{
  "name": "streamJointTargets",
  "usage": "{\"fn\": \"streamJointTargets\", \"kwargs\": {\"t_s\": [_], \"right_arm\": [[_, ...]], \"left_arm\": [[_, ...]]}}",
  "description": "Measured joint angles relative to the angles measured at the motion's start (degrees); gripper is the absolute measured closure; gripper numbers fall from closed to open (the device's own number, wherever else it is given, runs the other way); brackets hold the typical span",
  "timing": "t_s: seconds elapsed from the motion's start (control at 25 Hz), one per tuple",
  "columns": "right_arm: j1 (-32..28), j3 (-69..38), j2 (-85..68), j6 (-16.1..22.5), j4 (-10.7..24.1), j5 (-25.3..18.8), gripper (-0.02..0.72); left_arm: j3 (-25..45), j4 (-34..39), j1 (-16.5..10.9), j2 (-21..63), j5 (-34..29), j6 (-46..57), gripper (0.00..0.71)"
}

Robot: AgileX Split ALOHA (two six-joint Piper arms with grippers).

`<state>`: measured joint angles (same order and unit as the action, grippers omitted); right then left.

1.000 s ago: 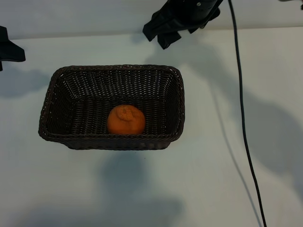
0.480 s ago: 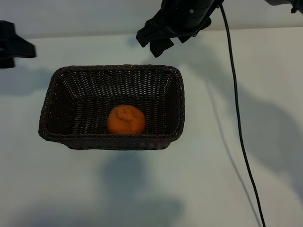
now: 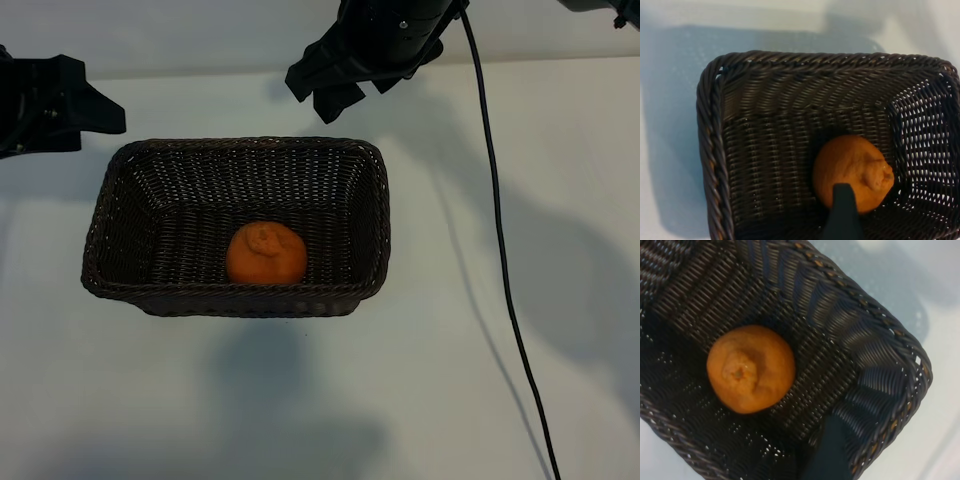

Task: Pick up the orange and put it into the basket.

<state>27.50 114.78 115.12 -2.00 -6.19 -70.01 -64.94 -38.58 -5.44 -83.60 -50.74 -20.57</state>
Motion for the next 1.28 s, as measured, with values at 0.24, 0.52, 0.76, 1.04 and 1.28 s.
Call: {"fn": "streamJointTargets", "kwargs": {"t_s": [0.24,0.52,0.76,1.04,1.28], "right_arm": [[0.00,0.00,1.86,-0.05,-0.02,0.00,0.109],[0.00,0.00,1.93,-0.05,-0.02,0.00,0.109],[0.00,0.00,1.93,-0.05,0.25,0.00,0.109],[0.00,0.00,1.93,-0.05,0.25,0.00,0.109],[0.00,0.00,1.93,-0.05,0.25,0.00,0.109]], "left_arm": [[0.00,0.00,0.00,-0.06,0.00,-0.05,0.122],[0.00,0.00,0.00,-0.06,0.61,-0.05,0.122],[0.00,0.00,0.00,-0.06,1.90,-0.05,0.122],[0.00,-0.86,0.00,-0.06,1.91,-0.05,0.122],[0.00,-1.05,0.00,-0.06,1.91,-0.05,0.122]]}}
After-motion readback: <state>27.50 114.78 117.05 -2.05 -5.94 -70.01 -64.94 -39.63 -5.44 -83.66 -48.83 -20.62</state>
